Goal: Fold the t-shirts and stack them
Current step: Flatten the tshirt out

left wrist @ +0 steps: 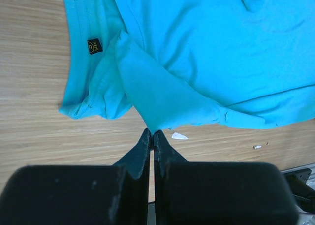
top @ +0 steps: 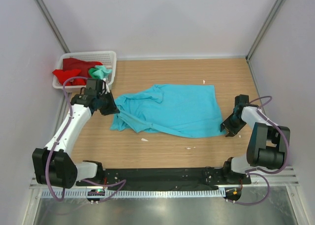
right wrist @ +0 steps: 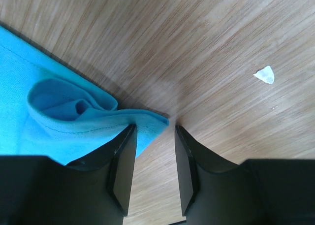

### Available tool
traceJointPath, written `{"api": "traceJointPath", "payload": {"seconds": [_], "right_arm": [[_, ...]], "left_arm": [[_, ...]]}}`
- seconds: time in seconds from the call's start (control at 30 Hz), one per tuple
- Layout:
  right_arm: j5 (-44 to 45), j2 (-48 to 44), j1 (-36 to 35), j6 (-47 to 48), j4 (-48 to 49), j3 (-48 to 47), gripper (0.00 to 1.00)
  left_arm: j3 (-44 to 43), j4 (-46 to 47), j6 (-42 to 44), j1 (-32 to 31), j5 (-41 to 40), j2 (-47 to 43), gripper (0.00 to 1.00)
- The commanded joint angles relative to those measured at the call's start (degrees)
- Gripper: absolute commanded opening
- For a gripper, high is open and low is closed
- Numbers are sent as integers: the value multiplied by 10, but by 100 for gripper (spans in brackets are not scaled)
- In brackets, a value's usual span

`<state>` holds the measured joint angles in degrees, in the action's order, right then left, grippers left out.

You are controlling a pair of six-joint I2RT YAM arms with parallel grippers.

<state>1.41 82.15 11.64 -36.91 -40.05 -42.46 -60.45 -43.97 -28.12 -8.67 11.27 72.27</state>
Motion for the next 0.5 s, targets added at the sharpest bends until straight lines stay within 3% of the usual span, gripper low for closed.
{"api": "traceJointPath", "payload": {"seconds": [0.0, 0.1, 0.17, 0.2, 0.23, 0.27, 0.47], "right_arm": [[17, 17, 1, 2, 24, -8, 43], [19, 29, 1, 3, 23, -6, 41], [18, 35, 1, 0, 30, -4, 32], [16, 42, 0, -2, 36, -2, 25], [15, 46, 0, -3, 48, -3, 9], [14, 50, -1, -3, 53, -3, 2], [42, 69, -43, 3, 16, -118, 1]], "left_arm": [[-17, 5, 19, -2, 21, 6, 0], [-19, 6, 22, -2, 30, 9, 0], [-20, 11, 23, -2, 31, 3, 0], [-20, 12, 21, -2, 31, 2, 0], [-22, 15, 19, -2, 30, 0, 0], [-23, 17, 17, -2, 31, -3, 0], [-49, 65, -6, -2, 24, -29, 0]]}}
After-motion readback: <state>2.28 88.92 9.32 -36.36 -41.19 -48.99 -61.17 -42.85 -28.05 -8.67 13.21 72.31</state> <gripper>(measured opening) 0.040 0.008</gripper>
